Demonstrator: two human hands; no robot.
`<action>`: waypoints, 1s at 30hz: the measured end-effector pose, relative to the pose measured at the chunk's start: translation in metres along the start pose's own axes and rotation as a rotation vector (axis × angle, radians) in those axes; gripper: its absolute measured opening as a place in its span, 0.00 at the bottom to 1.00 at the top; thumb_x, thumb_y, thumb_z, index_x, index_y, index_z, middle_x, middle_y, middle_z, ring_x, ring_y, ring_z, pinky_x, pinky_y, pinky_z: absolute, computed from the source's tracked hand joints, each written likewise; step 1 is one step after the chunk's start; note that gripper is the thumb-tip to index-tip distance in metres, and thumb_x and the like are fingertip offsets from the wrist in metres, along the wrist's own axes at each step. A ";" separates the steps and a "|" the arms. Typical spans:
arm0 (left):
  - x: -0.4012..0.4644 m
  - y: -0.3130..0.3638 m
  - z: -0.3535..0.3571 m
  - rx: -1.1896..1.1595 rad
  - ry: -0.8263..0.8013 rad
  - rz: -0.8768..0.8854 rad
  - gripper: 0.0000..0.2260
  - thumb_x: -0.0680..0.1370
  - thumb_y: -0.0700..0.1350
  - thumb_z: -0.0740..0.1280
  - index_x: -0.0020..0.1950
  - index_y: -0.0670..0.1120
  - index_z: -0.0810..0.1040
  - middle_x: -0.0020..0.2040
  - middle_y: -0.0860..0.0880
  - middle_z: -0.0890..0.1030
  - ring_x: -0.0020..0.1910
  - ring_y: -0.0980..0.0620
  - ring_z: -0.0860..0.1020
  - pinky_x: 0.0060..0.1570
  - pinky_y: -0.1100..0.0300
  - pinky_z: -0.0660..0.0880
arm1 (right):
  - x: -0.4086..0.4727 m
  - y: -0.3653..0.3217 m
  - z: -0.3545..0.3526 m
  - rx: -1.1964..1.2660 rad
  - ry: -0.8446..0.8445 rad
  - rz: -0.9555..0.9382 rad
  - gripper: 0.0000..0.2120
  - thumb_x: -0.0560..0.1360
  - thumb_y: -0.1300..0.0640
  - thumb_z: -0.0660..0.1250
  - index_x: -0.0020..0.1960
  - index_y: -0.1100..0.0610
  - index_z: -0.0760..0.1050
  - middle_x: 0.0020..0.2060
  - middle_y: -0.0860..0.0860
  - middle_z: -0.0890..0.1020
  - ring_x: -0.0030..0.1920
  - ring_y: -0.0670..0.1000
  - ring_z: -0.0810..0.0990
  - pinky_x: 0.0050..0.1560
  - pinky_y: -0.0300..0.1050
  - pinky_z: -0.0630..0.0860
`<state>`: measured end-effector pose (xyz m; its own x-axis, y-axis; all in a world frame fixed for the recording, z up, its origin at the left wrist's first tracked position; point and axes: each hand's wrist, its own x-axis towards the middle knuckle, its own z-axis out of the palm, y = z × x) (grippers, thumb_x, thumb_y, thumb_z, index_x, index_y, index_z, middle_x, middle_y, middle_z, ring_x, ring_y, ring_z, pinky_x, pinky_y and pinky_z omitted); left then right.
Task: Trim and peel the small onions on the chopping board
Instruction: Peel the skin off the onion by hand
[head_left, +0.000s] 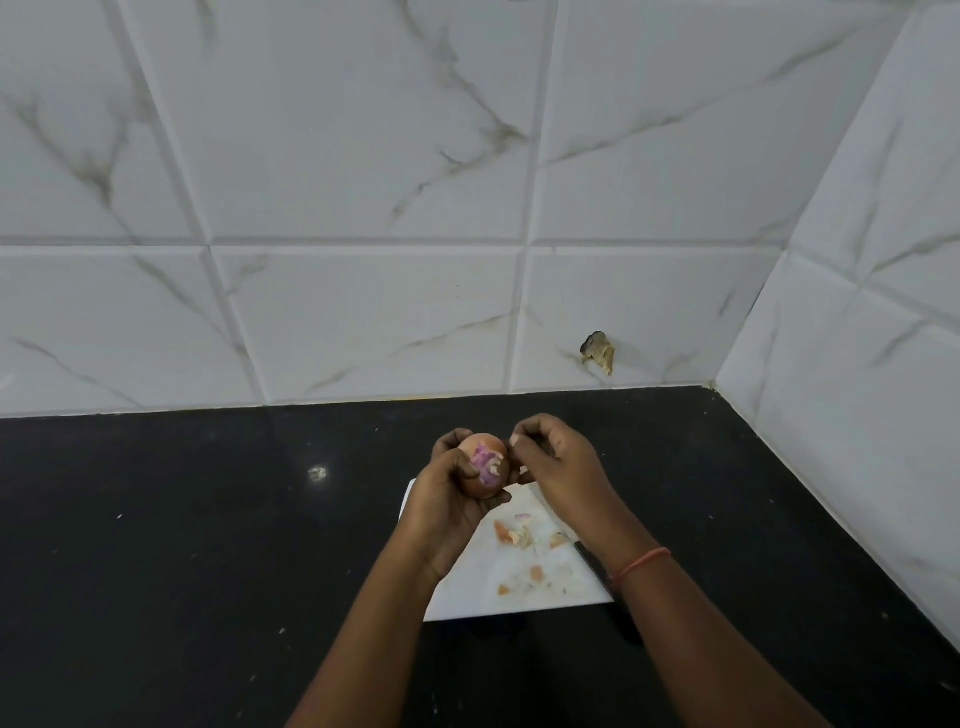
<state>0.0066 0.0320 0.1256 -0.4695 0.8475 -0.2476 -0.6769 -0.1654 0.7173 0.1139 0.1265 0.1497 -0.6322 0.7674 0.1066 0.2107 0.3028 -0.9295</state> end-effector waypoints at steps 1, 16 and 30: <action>0.000 0.000 -0.001 -0.010 0.003 -0.004 0.15 0.76 0.33 0.54 0.59 0.45 0.71 0.56 0.35 0.78 0.47 0.37 0.80 0.38 0.52 0.75 | 0.001 -0.001 -0.002 0.037 0.017 0.009 0.04 0.80 0.59 0.63 0.51 0.57 0.77 0.42 0.49 0.81 0.43 0.47 0.82 0.39 0.34 0.78; 0.001 0.001 0.000 0.098 0.068 0.016 0.17 0.82 0.47 0.65 0.68 0.42 0.72 0.63 0.37 0.79 0.50 0.45 0.85 0.46 0.53 0.82 | -0.001 0.002 0.003 -0.221 0.046 -0.308 0.03 0.75 0.60 0.70 0.48 0.56 0.78 0.44 0.46 0.79 0.46 0.43 0.79 0.45 0.31 0.76; -0.001 0.003 -0.002 0.252 -0.009 0.052 0.13 0.83 0.47 0.60 0.65 0.43 0.75 0.53 0.41 0.84 0.45 0.45 0.85 0.43 0.56 0.77 | 0.001 0.007 0.003 -0.094 0.037 -0.109 0.03 0.79 0.59 0.65 0.50 0.57 0.77 0.44 0.51 0.81 0.46 0.47 0.80 0.42 0.34 0.78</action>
<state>0.0040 0.0293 0.1266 -0.4944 0.8457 -0.2009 -0.4884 -0.0791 0.8690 0.1128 0.1281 0.1421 -0.6273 0.7471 0.2198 0.2125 0.4357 -0.8746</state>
